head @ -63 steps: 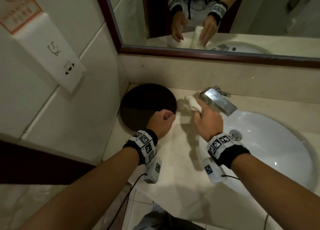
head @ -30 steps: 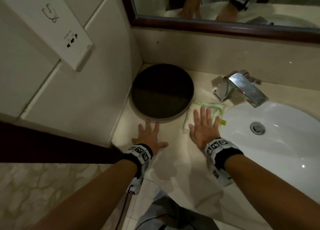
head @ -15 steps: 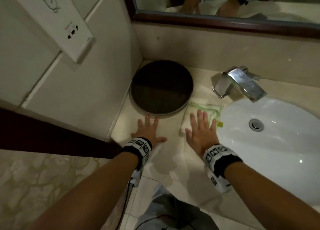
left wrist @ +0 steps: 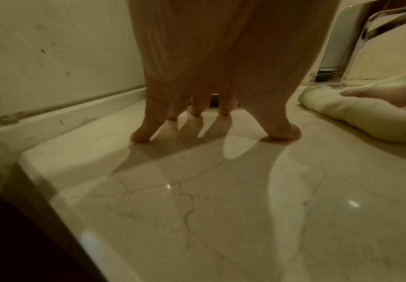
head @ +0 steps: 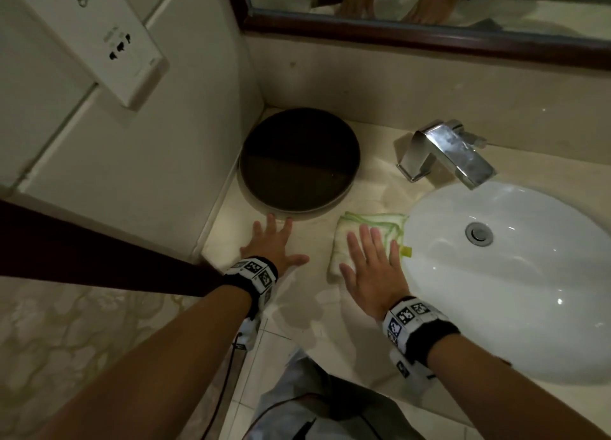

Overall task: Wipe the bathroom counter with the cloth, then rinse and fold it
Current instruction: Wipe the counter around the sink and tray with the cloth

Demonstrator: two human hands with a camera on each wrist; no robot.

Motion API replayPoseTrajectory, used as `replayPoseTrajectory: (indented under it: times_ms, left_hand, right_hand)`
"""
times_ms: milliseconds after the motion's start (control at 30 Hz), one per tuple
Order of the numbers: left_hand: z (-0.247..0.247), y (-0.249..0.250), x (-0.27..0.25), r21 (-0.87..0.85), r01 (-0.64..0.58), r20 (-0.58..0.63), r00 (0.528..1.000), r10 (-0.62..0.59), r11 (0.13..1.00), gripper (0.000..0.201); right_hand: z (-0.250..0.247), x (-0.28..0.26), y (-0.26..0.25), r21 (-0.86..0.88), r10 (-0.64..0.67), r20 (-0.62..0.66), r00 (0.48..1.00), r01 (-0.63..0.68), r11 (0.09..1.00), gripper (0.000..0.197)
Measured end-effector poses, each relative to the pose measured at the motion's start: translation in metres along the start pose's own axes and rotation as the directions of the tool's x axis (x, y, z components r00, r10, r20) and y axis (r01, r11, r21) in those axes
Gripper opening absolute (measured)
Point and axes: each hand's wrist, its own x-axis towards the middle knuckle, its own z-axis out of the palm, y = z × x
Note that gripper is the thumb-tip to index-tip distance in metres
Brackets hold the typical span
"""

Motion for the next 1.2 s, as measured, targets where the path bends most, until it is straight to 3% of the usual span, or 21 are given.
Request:
replayPoseTrajectory:
  times_ms: [267,500,900,1067,1200]
  left_hand:
    - [0.005,-0.002,0.005,0.040,0.011,-0.002,1.000,-0.011,0.999,0.102]
    - [0.007,-0.001,0.008,0.096,0.022,-0.025,0.999,-0.020,0.995,0.103]
    - [0.005,-0.001,0.003,0.039,-0.022,-0.035,0.999,0.024,0.999,0.100]
    - [0.006,-0.001,-0.005,0.057,-0.027,-0.038,0.999,0.029,0.998,0.093]
    - [0.007,-0.011,-0.010,0.053,-0.084,-0.041,0.995,0.086,0.995,0.075]
  right_hand:
    - [-0.036,0.076,0.042,0.020,0.110,0.008,0.994,-0.110,0.994,0.065]
    - [-0.035,0.076,0.041,0.033,0.131,-0.038,0.991,-0.130,0.991,0.066]
    - [0.013,-0.016,-0.011,0.050,0.076,-0.062,0.995,-0.073,0.996,0.067]
    - [0.036,-0.059,-0.050,0.022,0.032,-0.056,0.998,-0.031,0.999,0.065]
    - [0.038,-0.062,-0.062,0.035,0.081,-0.021,0.996,-0.080,0.996,0.067]
